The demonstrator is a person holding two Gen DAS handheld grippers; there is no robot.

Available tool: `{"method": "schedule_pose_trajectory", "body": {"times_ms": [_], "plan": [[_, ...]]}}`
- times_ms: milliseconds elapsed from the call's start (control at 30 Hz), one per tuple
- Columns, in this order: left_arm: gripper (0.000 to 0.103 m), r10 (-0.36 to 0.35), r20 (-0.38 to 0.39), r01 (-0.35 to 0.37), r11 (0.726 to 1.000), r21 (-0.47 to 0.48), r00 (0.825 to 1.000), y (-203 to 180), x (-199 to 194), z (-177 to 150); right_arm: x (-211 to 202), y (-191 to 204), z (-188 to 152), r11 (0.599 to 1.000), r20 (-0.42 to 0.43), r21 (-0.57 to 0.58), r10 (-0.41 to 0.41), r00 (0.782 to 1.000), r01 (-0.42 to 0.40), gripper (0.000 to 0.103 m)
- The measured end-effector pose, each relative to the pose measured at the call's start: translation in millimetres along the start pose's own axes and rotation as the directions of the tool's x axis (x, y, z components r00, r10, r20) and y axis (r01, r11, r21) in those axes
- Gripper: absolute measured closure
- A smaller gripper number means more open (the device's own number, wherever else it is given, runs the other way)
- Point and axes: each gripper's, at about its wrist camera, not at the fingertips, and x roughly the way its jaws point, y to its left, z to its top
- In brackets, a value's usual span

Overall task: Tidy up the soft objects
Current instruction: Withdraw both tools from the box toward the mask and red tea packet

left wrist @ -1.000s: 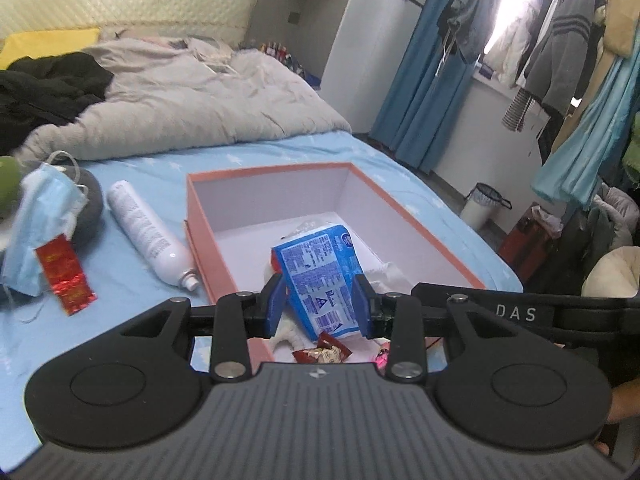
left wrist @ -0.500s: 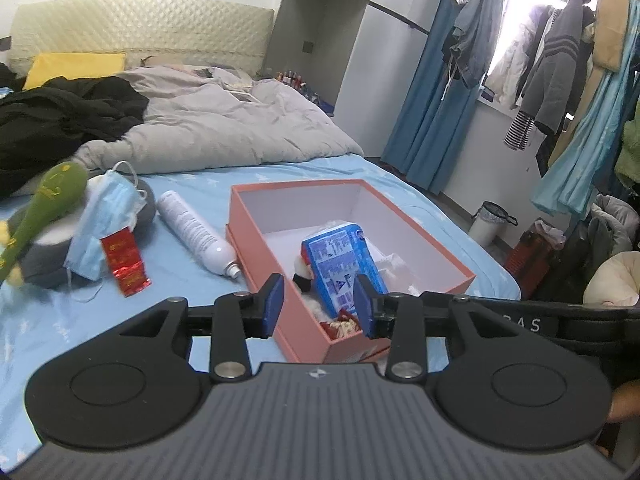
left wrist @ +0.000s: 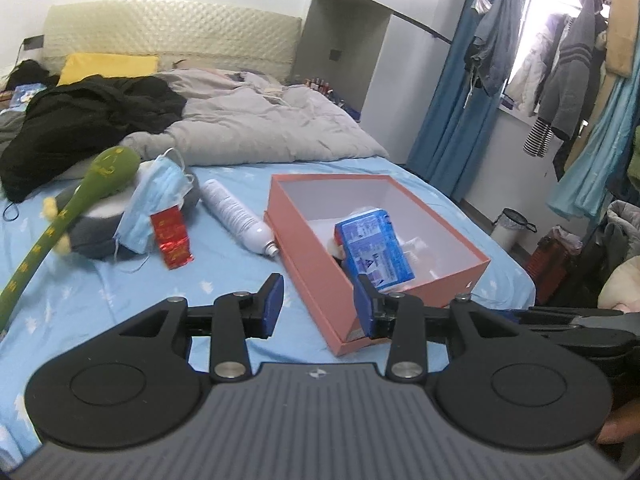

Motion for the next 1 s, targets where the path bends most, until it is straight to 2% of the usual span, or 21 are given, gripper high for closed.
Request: {"method": "schedule_pose_trajectory", "body": {"times_ms": [200, 267, 333, 633, 1000], "plan": [[0.058, 0.052, 0.003, -0.052, 0.998, -0.029, 0.999, 21, -12, -9, 8, 21, -10, 0.998, -0.039, -0.027, 0.055, 0.998, -0.056, 0.055], [0.051, 0.071, 0.004, -0.071, 0.997, -0.042, 0.997, 29, -18, -12, 9, 29, -12, 0.997, -0.045, -0.041, 0.070, 0.997, -0.072, 0.055], [0.050, 0.085, 0.008, -0.085, 0.995, -0.053, 0.996, 38, -23, -15, 9, 37, -14, 0.995, -0.049, -0.054, 0.084, 0.995, -0.087, 0.055], [0.050, 0.136, 0.007, -0.135, 0.987, -0.082, 0.991, 66, -42, -36, 17, 61, -33, 0.983, -0.081, -0.098, 0.147, 0.986, -0.154, 0.055], [0.050, 0.201, -0.048, -0.204, 0.976, -0.077, 0.978, 103, -5, -34, 49, 73, -34, 0.979, -0.128, -0.115, 0.155, 0.980, -0.169, 0.055]]}}
